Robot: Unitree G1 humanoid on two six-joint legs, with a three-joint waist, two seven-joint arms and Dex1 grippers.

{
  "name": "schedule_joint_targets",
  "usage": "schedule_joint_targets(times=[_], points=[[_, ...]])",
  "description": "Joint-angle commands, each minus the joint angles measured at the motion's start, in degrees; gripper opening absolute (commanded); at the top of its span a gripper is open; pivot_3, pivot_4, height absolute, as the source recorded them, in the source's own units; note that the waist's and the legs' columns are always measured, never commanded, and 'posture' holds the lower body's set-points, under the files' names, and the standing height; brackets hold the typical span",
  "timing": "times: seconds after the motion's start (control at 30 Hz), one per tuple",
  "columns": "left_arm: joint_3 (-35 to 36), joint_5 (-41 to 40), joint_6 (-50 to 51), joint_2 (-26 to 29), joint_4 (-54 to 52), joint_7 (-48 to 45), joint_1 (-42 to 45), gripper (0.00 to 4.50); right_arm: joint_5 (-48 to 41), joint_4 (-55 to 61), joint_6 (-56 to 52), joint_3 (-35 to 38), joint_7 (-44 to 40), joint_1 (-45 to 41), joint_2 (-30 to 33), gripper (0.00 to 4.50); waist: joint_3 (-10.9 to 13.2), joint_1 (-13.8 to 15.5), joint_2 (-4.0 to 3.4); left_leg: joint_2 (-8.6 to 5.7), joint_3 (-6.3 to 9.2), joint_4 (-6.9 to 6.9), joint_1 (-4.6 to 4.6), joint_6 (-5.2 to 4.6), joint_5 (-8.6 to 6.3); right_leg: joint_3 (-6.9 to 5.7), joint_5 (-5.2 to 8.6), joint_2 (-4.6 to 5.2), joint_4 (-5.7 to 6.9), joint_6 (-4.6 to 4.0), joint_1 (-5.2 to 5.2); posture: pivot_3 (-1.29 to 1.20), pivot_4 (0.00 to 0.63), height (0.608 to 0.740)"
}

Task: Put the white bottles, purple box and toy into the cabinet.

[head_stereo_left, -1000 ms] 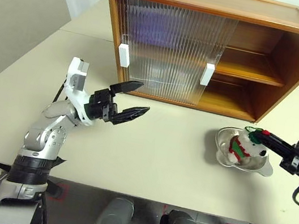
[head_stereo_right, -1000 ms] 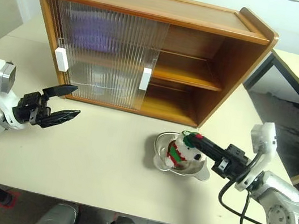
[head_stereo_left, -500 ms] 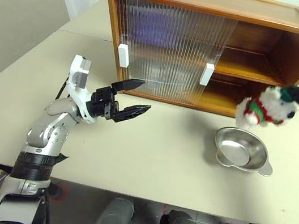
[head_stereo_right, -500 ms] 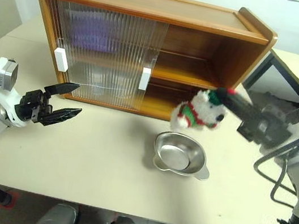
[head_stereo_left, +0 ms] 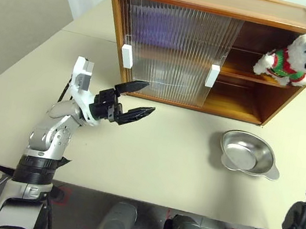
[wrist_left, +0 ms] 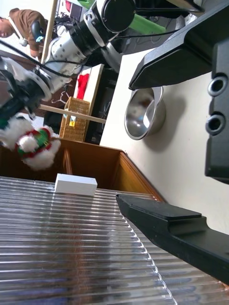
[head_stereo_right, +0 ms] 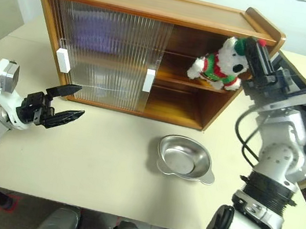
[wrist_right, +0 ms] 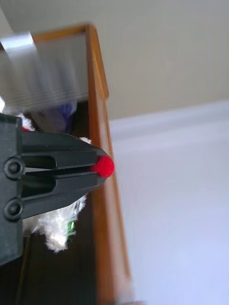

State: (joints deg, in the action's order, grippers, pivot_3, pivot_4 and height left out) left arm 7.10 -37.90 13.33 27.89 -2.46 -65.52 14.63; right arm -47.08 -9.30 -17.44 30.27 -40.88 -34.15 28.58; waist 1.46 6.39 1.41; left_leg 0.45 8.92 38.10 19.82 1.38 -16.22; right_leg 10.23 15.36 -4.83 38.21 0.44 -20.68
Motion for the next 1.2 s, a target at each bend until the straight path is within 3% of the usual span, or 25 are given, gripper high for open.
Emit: schedule_joint_targets(times=[0.03, 0.43, 1.2], points=[[0.0, 0.5, -0.3, 0.2, -0.4, 0.3, 0.2, 4.5, 2.6, -4.2, 5.3, -1.3, -1.3, -2.3, -1.7, 0.02, 0.0, 0.1, -0.03, 0.0, 0.01, -0.01, 0.01, 0.0, 0.0, -0.01, -0.04, 0.0, 0.0, -0.07, 0.0, 0.17, 0.018, 0.74], [0.6, 0.1, 0.3, 1.2, -1.7, 0.8, -0.2, 4.5, 6.8, -14.7, 15.0, -4.7, -4.2, -6.7, -8.2, 0.02, 0.0, 0.0, -0.12, 0.13, -0.01, -0.05, -0.15, 0.13, 0.08, -0.03, -0.12, 0.07, 0.0, -0.7, 0.03, 0.19, 0.022, 0.74], [0.7, -0.4, 0.9, 1.4, -3.5, 1.5, -1.8, 4.5, 14.5, -12.6, 11.9, -9.7, -2.7, 2.1, -5.3, 0.02, 0.0, 1.4, -0.12, 0.09, -0.05, -0.23, 0.04, 0.26, 0.32, -0.05, -0.15, 0.31, -0.01, -0.9, -0.18, 0.19, 0.036, 0.74]])
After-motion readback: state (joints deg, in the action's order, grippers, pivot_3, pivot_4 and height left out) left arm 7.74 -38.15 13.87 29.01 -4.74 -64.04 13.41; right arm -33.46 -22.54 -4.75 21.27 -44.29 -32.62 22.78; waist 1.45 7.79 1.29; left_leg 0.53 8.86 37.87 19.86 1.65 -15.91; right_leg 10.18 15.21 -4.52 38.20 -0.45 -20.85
